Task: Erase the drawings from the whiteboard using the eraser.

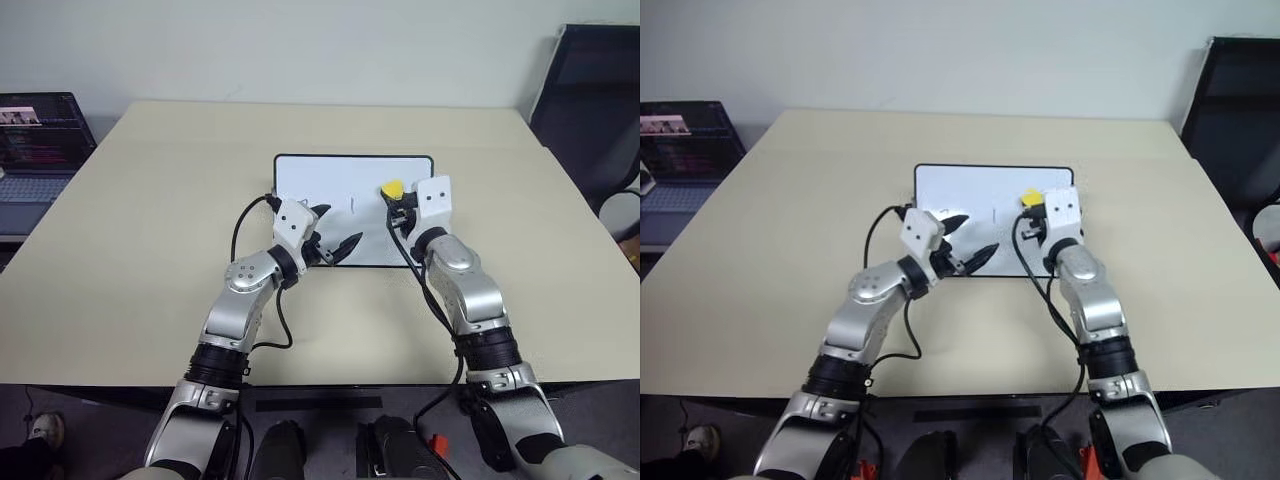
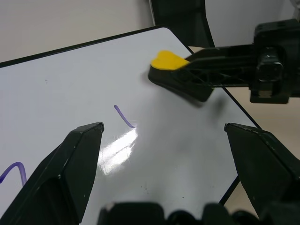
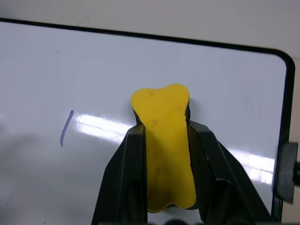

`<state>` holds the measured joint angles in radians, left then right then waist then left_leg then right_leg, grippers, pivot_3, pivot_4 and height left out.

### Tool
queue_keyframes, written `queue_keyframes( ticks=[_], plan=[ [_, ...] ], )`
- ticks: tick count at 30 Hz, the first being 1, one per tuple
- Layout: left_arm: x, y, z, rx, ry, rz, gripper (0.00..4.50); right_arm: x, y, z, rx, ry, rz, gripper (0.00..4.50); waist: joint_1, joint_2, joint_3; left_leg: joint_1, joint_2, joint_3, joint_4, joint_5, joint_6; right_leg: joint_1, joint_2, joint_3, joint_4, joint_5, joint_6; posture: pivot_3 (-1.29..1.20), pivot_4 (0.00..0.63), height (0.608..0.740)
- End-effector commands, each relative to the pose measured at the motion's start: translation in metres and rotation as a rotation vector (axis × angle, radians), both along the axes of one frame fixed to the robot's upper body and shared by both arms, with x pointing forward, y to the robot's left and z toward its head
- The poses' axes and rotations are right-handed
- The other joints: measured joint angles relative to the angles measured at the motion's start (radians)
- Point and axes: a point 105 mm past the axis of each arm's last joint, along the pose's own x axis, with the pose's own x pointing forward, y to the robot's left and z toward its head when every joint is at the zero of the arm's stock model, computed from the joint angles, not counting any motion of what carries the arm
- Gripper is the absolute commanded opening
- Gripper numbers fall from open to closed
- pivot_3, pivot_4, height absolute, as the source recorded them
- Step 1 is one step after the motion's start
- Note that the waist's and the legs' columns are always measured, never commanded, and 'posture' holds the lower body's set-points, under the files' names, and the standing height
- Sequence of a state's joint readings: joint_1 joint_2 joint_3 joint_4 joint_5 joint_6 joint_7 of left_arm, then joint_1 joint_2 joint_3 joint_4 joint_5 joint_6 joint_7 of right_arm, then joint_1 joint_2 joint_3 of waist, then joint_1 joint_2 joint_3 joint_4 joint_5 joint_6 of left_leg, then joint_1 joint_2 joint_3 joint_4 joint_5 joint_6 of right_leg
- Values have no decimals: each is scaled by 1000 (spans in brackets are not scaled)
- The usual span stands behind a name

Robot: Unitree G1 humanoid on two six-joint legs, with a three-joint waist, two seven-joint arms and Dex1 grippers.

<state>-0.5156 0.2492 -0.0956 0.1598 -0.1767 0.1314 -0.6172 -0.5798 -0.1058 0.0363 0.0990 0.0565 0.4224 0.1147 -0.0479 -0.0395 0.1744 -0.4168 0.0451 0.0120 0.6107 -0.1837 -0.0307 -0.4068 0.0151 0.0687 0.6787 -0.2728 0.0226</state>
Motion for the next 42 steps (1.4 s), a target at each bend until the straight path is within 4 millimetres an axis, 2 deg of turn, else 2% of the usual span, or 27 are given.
queue_keyframes(
  ticks=[1, 13, 23, 28, 35, 42],
  plan=[
    [-3, -2, 21, -16, -72, -12, 4500, -8, -13, -18, -26, 68, -52, 881, 0, 0, 0, 0, 0, 0, 0, 0, 0, 0, 0, 0, 0, 0, 0, 0, 150, 740],
    [-7, -2, 19, -13, -64, -16, 4500, -38, -30, -41, -39, 156, -81, 881, -1, -1, -1, 0, 0, 0, 1, 0, 0, 0, 0, 0, 0, 0, 0, 0, 150, 740],
    [-7, -1, 18, -17, -62, -11, 4500, -35, -28, -24, -34, 104, -75, 881, -1, -1, -1, 0, 0, 1, 1, 0, 0, 0, 0, 0, 0, 0, 1, 0, 150, 740],
    [-9, 2, 15, -21, -57, -2, 4500, -39, -22, -6, -16, 3, -14, 881, -2, -1, 0, 0, 0, 1, 1, 0, 0, 0, 0, 0, 0, 0, 1, 0, 150, 740],
    [-30, 21, -6, -20, -9, 70, 4500, -52, -21, 5, -87, -143, 57, 881, -6, 0, 0, -2, 1, 2, -2, -1, -1, -2, 0, 1, -4, 0, 1, 0, 150, 740],
    [-38, 41, -13, -18, -24, 231, 4500, -51, -16, 11, -79, -194, 81, 881, -4, 0, 0, -1, 1, 1, -1, -1, -1, -1, 0, 1, -2, 0, 1, 0, 150, 740]
  ],
)
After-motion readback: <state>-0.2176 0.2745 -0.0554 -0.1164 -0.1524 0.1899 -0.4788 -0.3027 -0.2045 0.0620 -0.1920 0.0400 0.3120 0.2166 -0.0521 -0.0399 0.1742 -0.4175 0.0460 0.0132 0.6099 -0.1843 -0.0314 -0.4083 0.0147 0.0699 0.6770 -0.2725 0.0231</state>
